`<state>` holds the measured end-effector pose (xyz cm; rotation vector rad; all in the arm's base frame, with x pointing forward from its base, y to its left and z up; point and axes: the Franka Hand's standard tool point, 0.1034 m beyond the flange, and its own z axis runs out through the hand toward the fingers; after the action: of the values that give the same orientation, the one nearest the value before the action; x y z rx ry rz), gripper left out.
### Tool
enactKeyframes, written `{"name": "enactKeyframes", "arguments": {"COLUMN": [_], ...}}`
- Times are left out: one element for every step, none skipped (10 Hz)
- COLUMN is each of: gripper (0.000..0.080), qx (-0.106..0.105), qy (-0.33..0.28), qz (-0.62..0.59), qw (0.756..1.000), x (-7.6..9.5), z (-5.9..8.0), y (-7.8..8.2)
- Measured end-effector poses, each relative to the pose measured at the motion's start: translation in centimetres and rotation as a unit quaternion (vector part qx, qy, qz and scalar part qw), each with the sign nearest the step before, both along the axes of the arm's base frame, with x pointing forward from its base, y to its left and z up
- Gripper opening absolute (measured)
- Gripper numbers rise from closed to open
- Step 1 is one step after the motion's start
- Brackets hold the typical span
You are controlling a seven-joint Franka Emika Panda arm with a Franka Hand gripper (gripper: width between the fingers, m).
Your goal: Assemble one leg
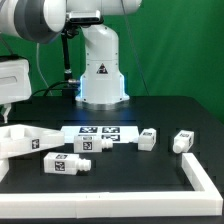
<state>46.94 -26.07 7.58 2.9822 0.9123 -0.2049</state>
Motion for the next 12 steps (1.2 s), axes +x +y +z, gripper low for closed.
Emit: {"name": "enactKeyframes", "arguments": {"gripper": [0.0648, 0.0648, 0.0648, 0.0648, 0.0648, 0.0648, 0.0648, 0.0648, 0.0648, 0.0648, 0.0648, 0.0648], "qx": [0.000, -0.004, -0.003, 0.003, -0.003, -0.007, -0.007, -0.009, -0.009, -0.009, -0.009, -0.009], "qy": [0.000, -0.007, -0.008, -0.003, -0.011, -0.020, -0.018, -0.013, -0.015, -0.015, -0.014, -0.013], "qz": [0.000, 0.009, 0.006, -0.003, -0.034, -0.053, -0.077, -0.106, -0.111, -0.127, -0.124, -0.124], "qw": [1.000, 1.000, 1.000, 1.000, 0.999, 0.998, 0.997, 0.994, 0.994, 0.992, 0.992, 0.992], "x": [0.0, 0.0, -0.5, -0.4, 0.7, 2.2, 3.2, 4.2, 4.7, 4.7, 4.6, 4.6], "z": [0.0, -0.2, -0.9, -1.2, -0.8, -0.3, 0.2, 0.7, 0.9, 1.0, 0.9, 0.9], "y": [0.0, 0.0, 0.6, 1.5, 3.0, 5.4, 7.0, 8.0, 8.1, 8.0, 8.0, 8.0]}}
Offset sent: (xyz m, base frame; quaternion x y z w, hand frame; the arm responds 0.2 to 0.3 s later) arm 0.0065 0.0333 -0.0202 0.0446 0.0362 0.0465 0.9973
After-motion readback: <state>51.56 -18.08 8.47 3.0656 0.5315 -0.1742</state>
